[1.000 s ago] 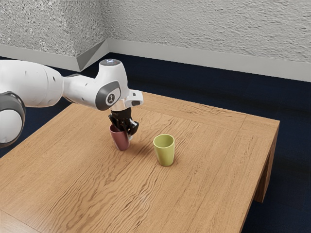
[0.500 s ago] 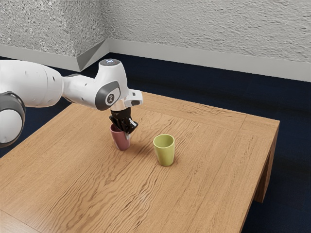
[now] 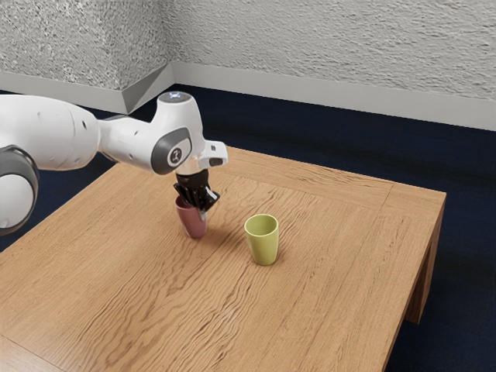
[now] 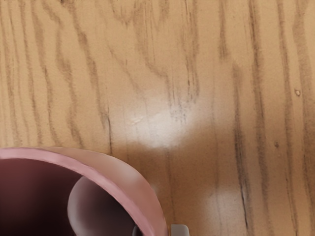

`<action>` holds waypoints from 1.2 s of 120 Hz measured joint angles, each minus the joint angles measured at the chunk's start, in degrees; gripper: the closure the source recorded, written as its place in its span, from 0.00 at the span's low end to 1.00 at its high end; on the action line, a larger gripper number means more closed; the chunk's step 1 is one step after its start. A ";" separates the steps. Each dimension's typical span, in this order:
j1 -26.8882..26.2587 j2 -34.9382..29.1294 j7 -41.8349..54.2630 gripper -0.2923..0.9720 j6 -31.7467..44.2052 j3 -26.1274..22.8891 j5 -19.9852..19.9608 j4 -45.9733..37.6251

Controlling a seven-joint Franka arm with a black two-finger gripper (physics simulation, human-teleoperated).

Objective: Place the left cup onto the right cup

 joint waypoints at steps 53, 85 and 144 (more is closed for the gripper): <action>-0.25 -4.75 -1.12 0.85 -2.87 -0.43 1.80 0.09; -0.36 -7.79 -3.92 0.85 -6.74 -4.36 6.07 0.63; -0.30 -9.93 -10.82 0.85 -13.35 -11.58 10.79 4.15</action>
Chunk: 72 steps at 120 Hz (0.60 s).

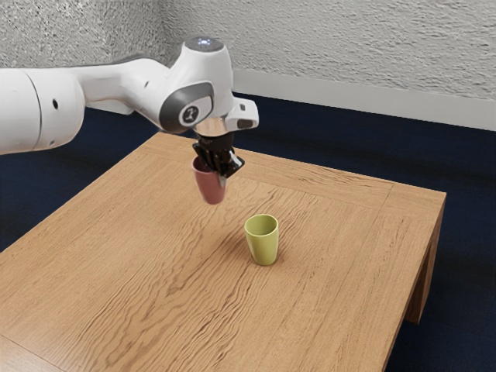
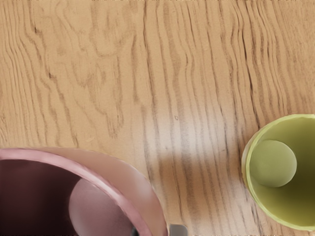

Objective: Place the left cup onto the right cup

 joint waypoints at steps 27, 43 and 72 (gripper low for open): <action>0.03 -0.04 -2.75 0.85 -1.67 -2.74 0.49 1.30; 0.03 0.33 -4.30 0.85 -2.17 -4.24 0.55 1.37; -0.04 1.05 -7.08 0.85 -2.58 -7.03 1.30 2.40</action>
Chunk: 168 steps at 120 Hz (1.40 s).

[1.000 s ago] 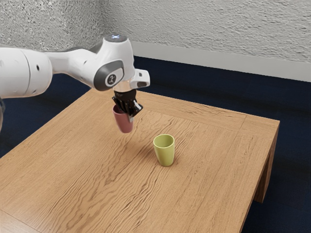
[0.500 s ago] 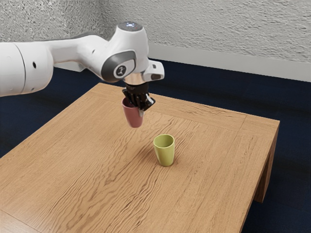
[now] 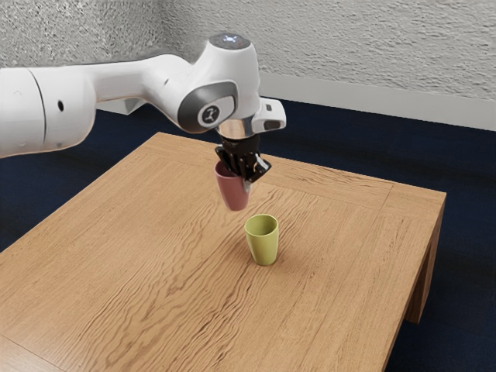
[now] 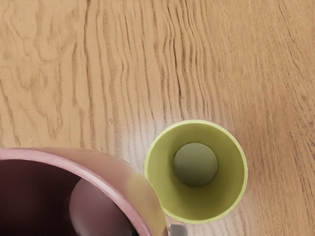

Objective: Place the left cup onto the right cup

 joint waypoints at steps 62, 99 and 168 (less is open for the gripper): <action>-0.16 2.72 -5.10 0.85 -0.11 -3.18 1.96 2.61; -0.43 4.11 -7.10 0.85 0.11 -3.22 2.05 3.57; -0.67 6.39 -9.26 0.85 0.62 -3.25 2.02 4.39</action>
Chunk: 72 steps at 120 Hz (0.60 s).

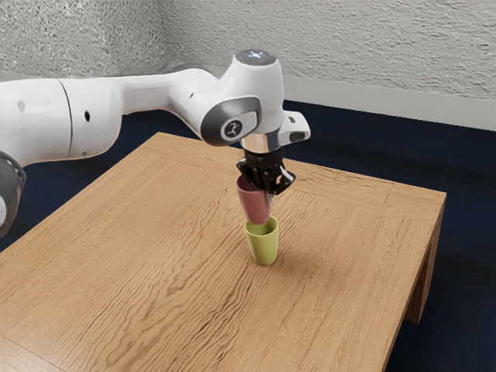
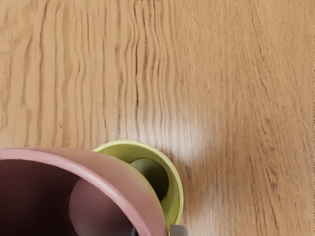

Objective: Place the left cup onto the right cup

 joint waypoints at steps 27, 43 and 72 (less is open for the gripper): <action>-0.07 0.21 -0.80 0.85 0.04 -0.10 0.03 0.04; -0.13 0.22 -1.37 0.85 0.05 -0.38 0.06 0.04; -0.13 0.12 -2.44 0.85 0.05 -0.40 0.11 -0.21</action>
